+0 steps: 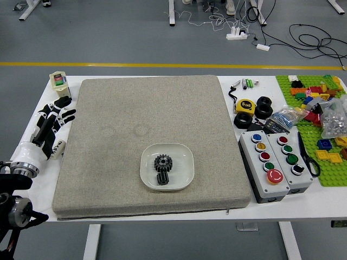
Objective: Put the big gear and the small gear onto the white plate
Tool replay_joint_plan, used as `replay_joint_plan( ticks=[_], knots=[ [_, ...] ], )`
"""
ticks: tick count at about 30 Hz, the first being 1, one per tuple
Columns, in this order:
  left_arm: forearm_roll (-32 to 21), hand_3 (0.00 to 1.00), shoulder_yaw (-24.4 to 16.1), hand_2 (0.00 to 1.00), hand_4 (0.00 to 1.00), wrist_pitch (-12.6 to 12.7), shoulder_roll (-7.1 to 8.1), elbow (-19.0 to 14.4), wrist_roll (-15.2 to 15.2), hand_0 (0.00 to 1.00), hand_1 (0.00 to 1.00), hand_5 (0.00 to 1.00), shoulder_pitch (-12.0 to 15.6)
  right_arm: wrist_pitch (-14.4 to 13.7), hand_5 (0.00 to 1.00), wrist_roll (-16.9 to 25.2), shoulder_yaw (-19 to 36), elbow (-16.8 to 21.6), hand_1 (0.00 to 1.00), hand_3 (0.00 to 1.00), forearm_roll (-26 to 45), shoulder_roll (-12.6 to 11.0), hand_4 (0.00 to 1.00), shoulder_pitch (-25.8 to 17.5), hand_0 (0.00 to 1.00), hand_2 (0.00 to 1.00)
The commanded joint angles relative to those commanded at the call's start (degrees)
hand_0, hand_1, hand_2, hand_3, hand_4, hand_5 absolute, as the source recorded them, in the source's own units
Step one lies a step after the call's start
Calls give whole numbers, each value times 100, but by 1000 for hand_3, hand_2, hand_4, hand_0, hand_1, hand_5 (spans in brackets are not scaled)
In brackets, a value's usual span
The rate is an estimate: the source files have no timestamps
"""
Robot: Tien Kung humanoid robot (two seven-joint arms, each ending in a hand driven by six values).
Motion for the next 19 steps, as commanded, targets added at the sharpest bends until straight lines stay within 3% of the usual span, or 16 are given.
replay_joint_plan(
  ticks=[19],
  knots=[
    [35,797,-134,859,825,-18,-92,-20,33,760,760,718,27,17,731,75,-100,0,607,569,260,-4,767,22,612,701]
  ],
)
